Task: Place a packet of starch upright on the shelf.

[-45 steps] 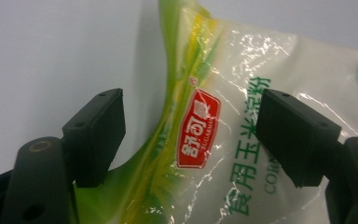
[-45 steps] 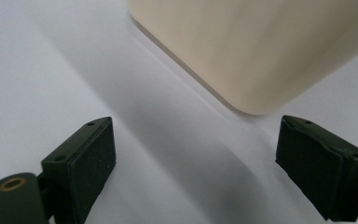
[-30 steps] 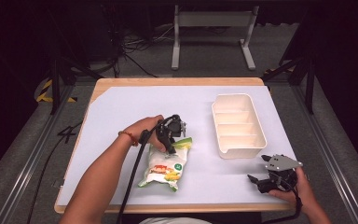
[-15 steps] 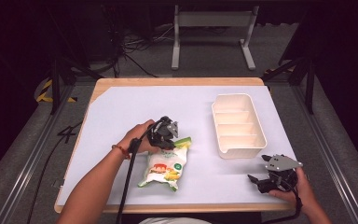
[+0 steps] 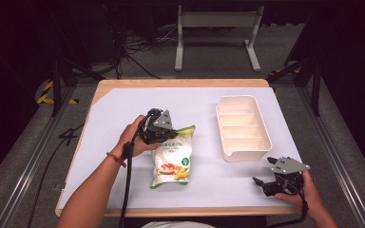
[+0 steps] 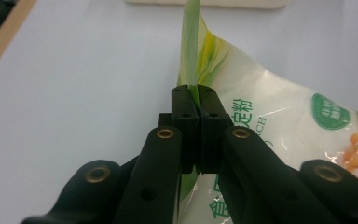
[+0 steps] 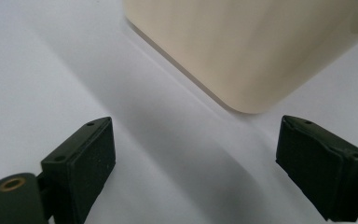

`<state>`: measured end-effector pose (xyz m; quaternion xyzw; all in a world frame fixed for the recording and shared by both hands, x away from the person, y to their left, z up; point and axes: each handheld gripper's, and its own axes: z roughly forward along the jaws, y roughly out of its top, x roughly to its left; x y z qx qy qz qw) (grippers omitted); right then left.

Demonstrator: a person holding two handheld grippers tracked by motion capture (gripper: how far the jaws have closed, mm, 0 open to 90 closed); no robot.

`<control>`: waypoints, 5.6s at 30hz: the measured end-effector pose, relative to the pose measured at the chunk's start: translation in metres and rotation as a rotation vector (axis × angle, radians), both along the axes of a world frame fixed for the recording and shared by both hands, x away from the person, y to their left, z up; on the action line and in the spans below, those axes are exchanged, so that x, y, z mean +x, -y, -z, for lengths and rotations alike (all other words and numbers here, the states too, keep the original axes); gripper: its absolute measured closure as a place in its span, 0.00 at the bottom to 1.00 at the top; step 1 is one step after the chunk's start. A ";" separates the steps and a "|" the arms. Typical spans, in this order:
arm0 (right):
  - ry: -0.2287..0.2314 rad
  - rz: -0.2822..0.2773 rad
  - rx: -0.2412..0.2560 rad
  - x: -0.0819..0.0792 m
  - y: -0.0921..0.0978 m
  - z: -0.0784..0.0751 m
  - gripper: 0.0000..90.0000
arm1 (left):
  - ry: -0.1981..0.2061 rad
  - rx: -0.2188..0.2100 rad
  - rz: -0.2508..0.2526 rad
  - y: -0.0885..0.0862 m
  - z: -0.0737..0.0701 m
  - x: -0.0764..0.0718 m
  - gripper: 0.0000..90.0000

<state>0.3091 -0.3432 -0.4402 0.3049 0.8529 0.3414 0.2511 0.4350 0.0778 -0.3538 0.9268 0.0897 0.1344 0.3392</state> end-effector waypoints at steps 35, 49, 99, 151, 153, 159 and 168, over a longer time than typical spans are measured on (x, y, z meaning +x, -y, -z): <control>0.007 0.003 0.053 0.000 0.004 -0.003 0.13 | 0.154 -0.183 -0.020 0.051 -0.043 0.008 0.98; 0.007 0.004 0.058 0.000 0.005 -0.003 0.12 | 0.189 -0.258 -0.017 0.065 -0.069 0.011 0.98; 0.006 0.028 0.074 -0.001 0.010 -0.003 0.13 | 0.214 -0.312 0.074 0.178 -0.080 0.039 0.98; 0.001 0.026 0.064 0.000 0.009 -0.002 0.13 | 0.129 -0.386 0.041 0.186 -0.035 0.043 0.76; 0.000 0.022 0.062 -0.001 0.009 -0.002 0.13 | 0.141 -0.385 0.038 0.184 -0.037 0.041 0.73; -0.002 0.021 0.058 0.000 0.008 -0.002 0.13 | 0.154 -0.409 0.024 0.175 -0.042 0.039 0.69; -0.002 0.017 0.054 -0.001 0.007 -0.002 0.13 | 0.182 -0.343 0.019 0.159 -0.044 0.035 0.63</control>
